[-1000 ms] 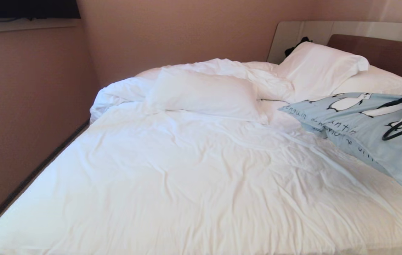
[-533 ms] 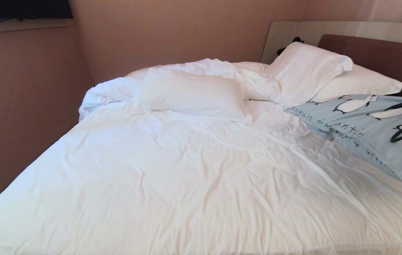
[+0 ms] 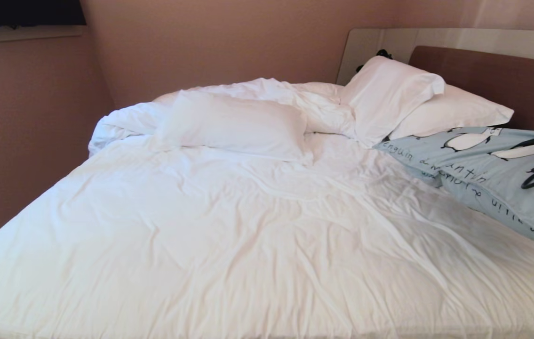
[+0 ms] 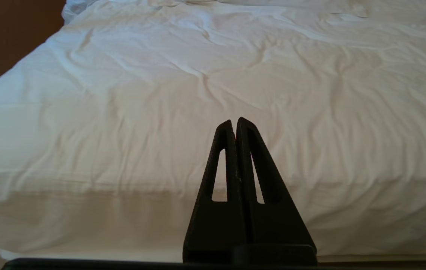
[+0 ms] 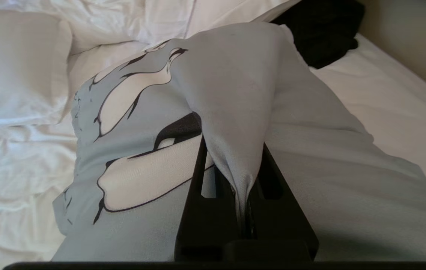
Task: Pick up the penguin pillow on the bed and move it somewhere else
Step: Move to the head of the bed
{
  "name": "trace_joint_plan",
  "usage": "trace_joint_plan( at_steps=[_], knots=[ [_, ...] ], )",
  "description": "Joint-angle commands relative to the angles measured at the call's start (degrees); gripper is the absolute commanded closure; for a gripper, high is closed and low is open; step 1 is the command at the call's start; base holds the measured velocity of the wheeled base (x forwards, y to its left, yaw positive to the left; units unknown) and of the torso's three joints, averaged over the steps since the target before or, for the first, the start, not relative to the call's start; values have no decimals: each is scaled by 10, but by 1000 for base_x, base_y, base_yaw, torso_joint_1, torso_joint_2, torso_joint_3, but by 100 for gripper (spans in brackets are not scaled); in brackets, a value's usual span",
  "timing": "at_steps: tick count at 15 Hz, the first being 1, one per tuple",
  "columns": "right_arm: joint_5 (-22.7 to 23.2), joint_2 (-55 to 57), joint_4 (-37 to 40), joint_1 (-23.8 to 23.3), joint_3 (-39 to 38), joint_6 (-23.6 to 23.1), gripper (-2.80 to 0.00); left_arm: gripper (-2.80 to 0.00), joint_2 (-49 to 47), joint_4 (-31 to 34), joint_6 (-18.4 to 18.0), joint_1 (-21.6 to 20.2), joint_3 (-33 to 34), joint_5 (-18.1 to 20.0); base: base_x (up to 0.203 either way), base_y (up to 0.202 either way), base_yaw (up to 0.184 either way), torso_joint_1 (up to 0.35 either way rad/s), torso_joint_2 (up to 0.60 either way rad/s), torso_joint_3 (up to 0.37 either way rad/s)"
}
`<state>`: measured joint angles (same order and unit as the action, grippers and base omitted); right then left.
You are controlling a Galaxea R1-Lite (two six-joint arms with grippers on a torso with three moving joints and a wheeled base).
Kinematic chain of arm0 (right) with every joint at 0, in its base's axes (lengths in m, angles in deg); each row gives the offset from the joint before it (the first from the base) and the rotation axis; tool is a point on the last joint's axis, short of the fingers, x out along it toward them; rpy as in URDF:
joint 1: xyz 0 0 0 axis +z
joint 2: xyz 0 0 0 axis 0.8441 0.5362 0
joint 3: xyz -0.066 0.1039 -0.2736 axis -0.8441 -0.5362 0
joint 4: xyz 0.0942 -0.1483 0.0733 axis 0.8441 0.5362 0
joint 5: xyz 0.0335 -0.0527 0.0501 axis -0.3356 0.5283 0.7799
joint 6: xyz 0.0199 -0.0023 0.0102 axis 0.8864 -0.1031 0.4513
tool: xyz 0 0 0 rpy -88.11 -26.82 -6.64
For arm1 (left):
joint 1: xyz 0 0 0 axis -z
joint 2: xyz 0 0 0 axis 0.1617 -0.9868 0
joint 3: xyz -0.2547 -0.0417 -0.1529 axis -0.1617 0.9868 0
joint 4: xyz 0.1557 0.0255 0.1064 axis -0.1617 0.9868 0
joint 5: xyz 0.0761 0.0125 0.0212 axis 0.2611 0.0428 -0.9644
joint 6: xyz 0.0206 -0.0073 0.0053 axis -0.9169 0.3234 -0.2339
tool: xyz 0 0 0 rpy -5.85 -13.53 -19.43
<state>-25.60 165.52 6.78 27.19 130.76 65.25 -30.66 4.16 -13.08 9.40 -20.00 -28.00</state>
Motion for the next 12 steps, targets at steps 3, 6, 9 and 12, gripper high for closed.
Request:
trace_joint_plan(
  at_steps=[3,6,9,12],
  knots=[
    [2,-1,-2,-1,0,0,0,0,0,0,0,0,0,0,0,-193,2,1,1,3],
    [2,0,-2,-1,0,0,0,0,0,0,0,0,0,0,0,-192,1,2,2,0],
    [2,0,-9,-1,-1,0,0,0,0,0,0,0,0,0,0,-192,-1,5,5,3],
    [2,-1,-9,-1,-1,0,0,0,0,0,0,0,0,0,0,-190,1,1,3,2]
  ],
)
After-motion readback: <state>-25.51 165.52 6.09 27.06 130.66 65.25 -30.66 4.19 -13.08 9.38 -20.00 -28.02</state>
